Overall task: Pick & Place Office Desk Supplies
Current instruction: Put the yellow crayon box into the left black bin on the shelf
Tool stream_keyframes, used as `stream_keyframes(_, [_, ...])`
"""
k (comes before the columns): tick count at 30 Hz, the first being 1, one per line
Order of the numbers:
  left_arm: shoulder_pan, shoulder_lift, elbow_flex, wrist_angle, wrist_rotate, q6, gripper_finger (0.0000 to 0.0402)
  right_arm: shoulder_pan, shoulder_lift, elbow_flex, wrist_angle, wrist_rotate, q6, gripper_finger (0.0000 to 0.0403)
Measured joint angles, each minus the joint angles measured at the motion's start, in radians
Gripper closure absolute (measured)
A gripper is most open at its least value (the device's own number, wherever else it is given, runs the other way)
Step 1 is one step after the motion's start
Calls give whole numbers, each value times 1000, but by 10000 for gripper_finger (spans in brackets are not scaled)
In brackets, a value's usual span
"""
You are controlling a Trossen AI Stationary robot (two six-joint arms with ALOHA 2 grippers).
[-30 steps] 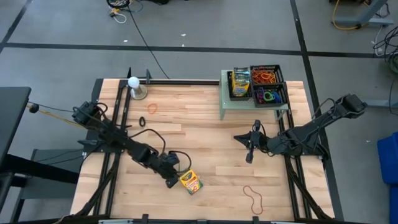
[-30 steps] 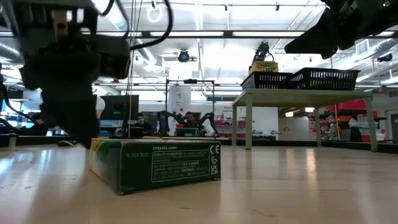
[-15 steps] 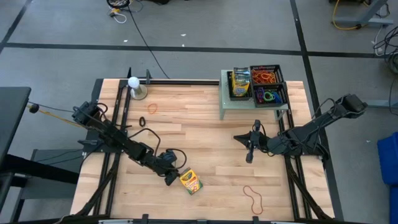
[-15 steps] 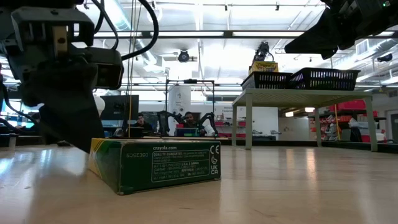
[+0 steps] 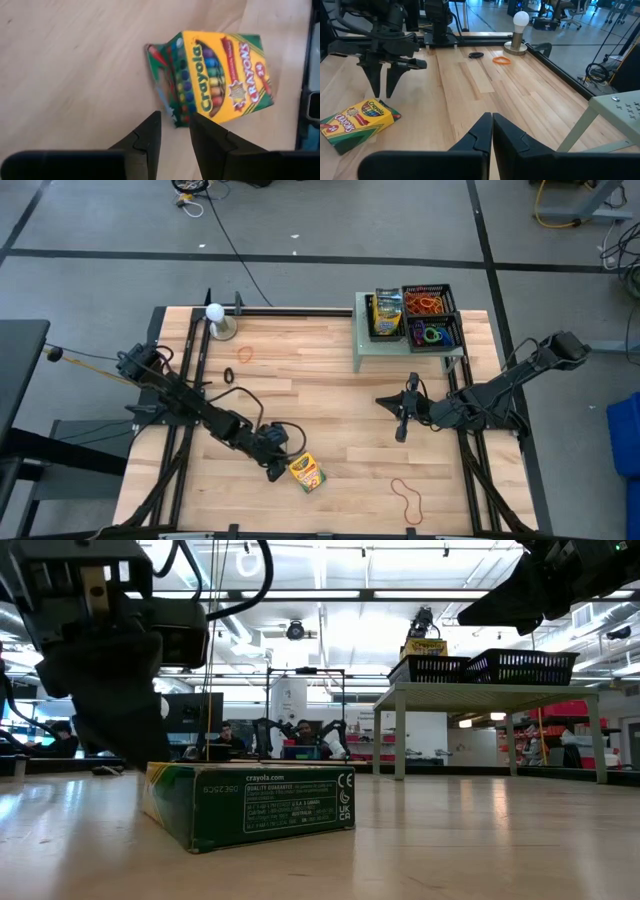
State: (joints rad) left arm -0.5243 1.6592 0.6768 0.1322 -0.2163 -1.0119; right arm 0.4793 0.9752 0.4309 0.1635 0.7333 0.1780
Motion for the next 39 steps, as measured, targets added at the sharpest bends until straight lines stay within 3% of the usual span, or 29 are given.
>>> stream_keyframes(10, [2,3,8,-8,20,-11,295,0,0,0,0,0,0,380])
stream_keyframes(17, [2,74,22,32,34,-9,299,0,0,0,1,0,0,380])
stream_keyframes(22, [2,89,42,44,39,3,328,0,0,0,1,0,0,380])
stream_keyframes(28, [2,89,48,47,36,11,393,0,0,0,1,0,0,380])
stream_keyframes(39, [2,39,48,58,-49,86,398,0,0,0,2,0,0,380])
